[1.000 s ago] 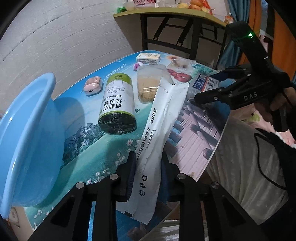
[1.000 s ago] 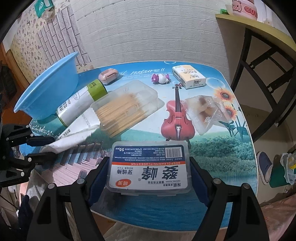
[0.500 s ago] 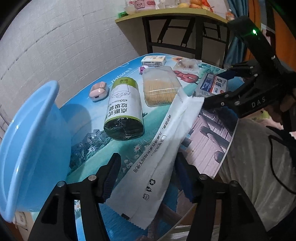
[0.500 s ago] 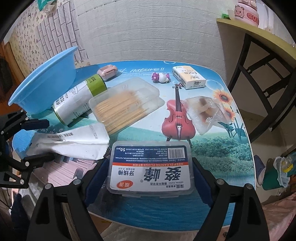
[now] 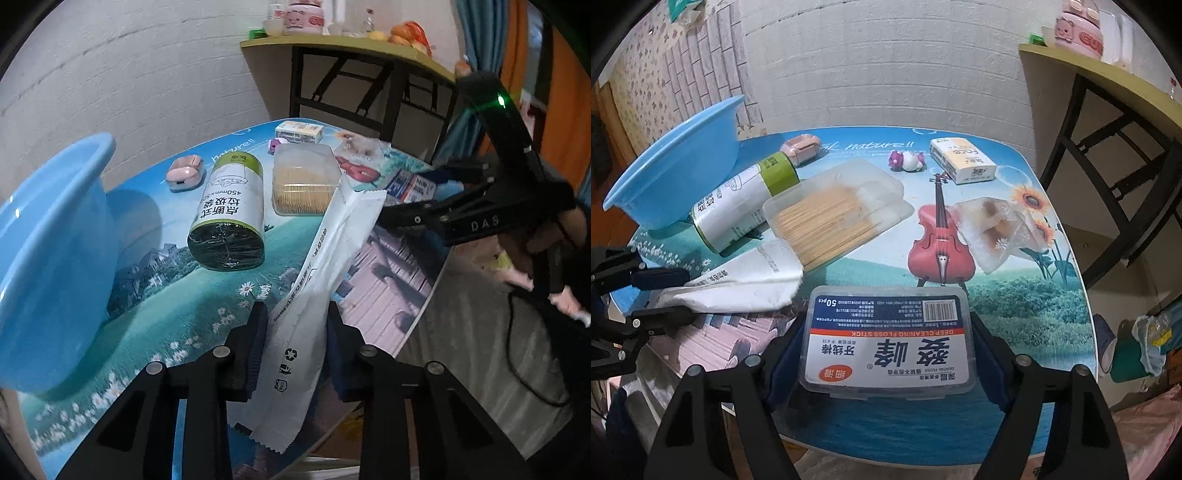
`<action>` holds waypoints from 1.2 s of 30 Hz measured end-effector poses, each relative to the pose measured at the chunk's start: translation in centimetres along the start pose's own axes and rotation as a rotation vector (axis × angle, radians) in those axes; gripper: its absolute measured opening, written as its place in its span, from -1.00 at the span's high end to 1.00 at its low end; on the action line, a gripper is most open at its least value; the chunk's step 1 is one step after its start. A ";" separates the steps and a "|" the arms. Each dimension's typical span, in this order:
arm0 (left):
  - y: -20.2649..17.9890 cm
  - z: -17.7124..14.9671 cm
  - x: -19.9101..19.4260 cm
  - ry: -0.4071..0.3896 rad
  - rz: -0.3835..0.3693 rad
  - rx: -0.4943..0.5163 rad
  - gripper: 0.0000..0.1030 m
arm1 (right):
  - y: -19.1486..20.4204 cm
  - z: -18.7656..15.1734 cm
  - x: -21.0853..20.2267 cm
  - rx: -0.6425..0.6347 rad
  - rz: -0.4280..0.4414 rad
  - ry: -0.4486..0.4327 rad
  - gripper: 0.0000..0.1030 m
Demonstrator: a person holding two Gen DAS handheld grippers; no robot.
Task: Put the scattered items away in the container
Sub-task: 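Grasp the white flat packet with the left gripper and lift it, then carry the white packet over the blue basin and open the left gripper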
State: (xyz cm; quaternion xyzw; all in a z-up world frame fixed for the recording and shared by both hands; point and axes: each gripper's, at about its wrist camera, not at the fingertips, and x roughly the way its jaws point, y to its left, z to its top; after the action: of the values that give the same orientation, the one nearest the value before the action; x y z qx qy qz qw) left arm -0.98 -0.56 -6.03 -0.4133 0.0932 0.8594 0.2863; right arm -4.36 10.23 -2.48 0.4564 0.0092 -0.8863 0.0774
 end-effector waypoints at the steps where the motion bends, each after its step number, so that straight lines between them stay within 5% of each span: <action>1: 0.1 0.0 -0.2 -0.009 -0.008 -0.020 0.51 | -0.2 0.0 -0.1 0.015 0.012 0.002 -0.58; 13: -0.5 0.7 -2.1 -0.109 0.040 -0.105 0.75 | 0.4 0.6 -2.3 0.022 -0.006 -0.029 -0.58; 36: 0.5 2.4 -7.9 -0.277 0.094 -0.225 0.80 | 2.7 2.2 -5.2 0.005 0.033 -0.097 -0.58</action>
State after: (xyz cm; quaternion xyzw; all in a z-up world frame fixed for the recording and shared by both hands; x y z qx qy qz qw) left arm 1.05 -3.30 1.47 -0.3156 -0.0243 0.9256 0.2078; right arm -2.78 8.05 3.21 0.4130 -0.0042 -0.9061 0.0912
